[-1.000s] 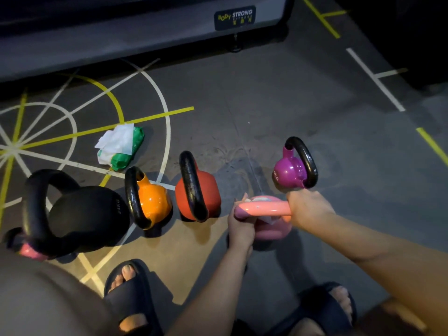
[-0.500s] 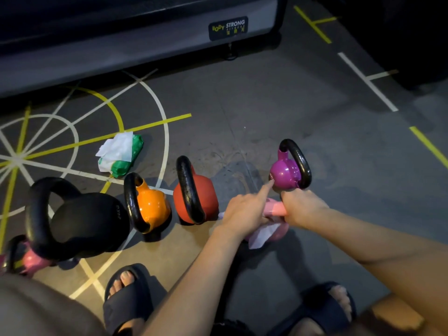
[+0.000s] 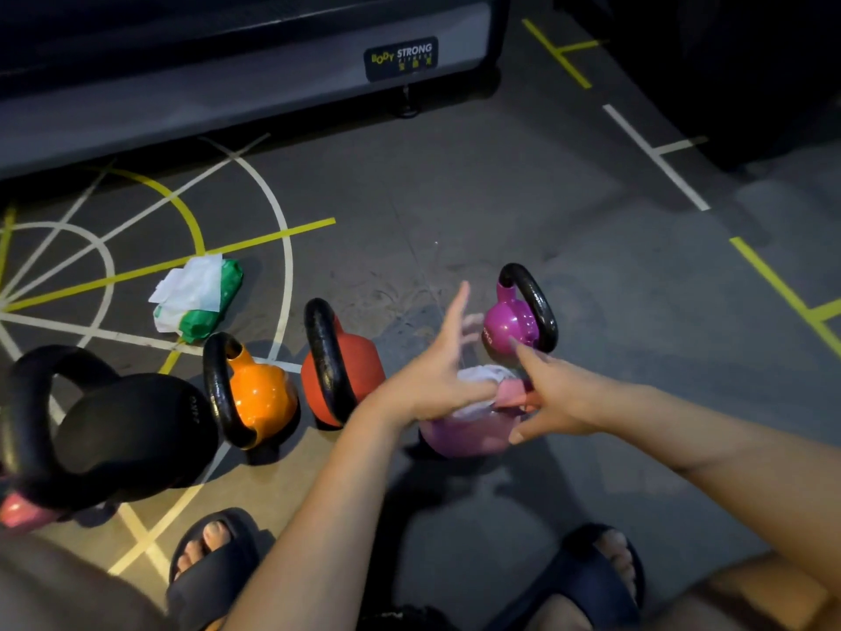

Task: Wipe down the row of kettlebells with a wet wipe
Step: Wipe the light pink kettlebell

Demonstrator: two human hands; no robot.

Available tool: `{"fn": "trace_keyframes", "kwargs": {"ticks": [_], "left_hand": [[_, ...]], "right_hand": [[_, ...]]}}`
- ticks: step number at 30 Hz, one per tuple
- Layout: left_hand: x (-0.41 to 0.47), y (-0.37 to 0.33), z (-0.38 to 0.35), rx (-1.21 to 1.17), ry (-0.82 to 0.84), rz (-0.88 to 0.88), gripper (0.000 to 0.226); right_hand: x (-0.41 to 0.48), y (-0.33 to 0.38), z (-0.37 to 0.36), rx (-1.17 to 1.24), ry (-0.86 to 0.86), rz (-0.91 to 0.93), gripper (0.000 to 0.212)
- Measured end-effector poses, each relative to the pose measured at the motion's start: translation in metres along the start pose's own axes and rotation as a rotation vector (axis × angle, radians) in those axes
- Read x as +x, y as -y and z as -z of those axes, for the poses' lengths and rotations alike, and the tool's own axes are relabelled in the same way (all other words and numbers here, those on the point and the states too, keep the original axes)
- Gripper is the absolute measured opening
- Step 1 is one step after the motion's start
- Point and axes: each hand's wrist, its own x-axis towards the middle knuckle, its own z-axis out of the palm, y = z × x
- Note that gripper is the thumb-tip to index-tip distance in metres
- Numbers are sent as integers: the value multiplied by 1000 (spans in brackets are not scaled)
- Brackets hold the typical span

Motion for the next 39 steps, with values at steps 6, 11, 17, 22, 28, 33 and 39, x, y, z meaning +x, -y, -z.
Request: {"fn": "trace_keyframes", "kwargs": {"ticks": [6,11,17,22,28,33,39], "left_hand": [[-29,17,44,214,-388,168,68],[-37,30,39,194,-500,173,60],[-26,20,37,352,-727,-30,45],[-16,23,70,674,-918,129,30],[-1,45,95,915,-635,350,40],[0,60,107,932,-679,332,35],[1,59,108,900,-646,392,57]], "right_hand": [[0,55,-34,-325,-316,240,123],[13,54,-45,-374,-407,254,61],[5,10,-27,-221,-251,178,41],[0,-6,-20,-71,-206,107,39],[17,38,-11,-268,-119,129,45],[35,61,3,-312,27,97,32],[68,76,32,17,-68,-151,27]]}}
